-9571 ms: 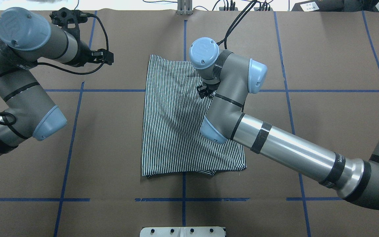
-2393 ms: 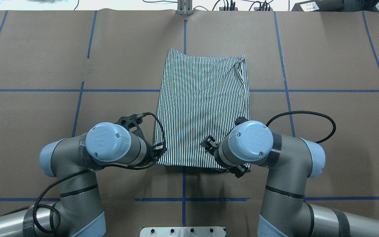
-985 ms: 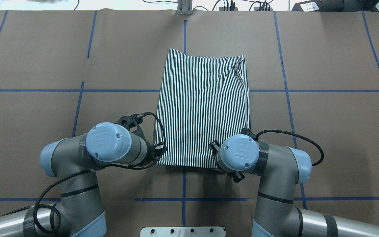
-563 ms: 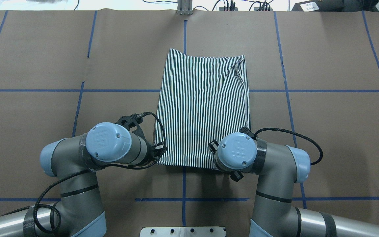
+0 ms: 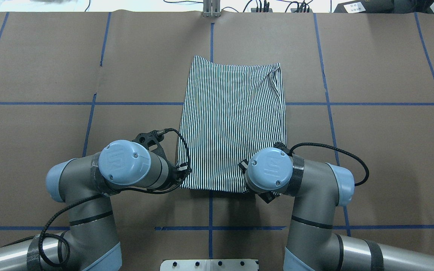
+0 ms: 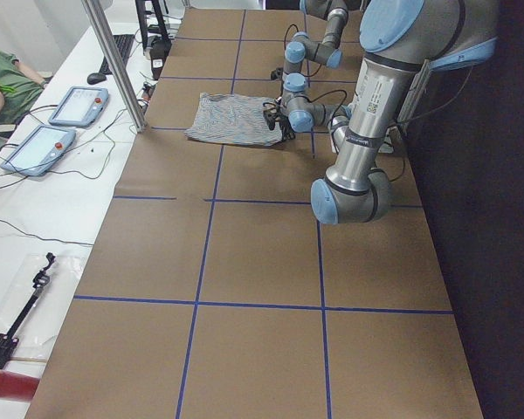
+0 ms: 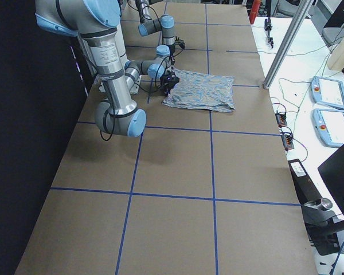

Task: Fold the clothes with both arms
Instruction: 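Grasp the shirt's near edge with both grippers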

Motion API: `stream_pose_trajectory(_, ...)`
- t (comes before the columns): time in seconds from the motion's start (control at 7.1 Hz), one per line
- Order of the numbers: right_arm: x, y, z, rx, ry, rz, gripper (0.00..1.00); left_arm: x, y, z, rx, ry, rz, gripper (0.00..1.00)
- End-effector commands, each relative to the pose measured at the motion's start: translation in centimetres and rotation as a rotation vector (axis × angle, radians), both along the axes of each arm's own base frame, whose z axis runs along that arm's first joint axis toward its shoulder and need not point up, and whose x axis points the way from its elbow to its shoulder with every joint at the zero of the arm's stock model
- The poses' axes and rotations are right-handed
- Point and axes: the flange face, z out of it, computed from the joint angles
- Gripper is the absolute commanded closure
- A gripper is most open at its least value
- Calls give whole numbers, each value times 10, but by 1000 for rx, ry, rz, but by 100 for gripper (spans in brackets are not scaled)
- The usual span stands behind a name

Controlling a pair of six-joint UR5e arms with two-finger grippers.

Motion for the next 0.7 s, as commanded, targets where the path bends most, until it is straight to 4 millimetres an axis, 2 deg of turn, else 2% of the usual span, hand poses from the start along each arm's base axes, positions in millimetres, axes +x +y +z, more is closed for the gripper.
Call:
stream_pose_trajectory(0.0,5,-7,-4,-13,-10,-3,100,0,0,-1,0,2,1,100)
stream_pose_trajectory(0.28,5,-6,-17,-10,-36,-13,100,-11,7,-3,2,8,4,100)
stream_pose_trajectory(0.42,12,0,-28,-21,-67,-35,100,-16,21,-6,-4,-8,22,100)
stream_pose_trajectory(0.56,21,17,-40,-23,-103,-66,100,-24,41,-18,-10,-24,50,100)
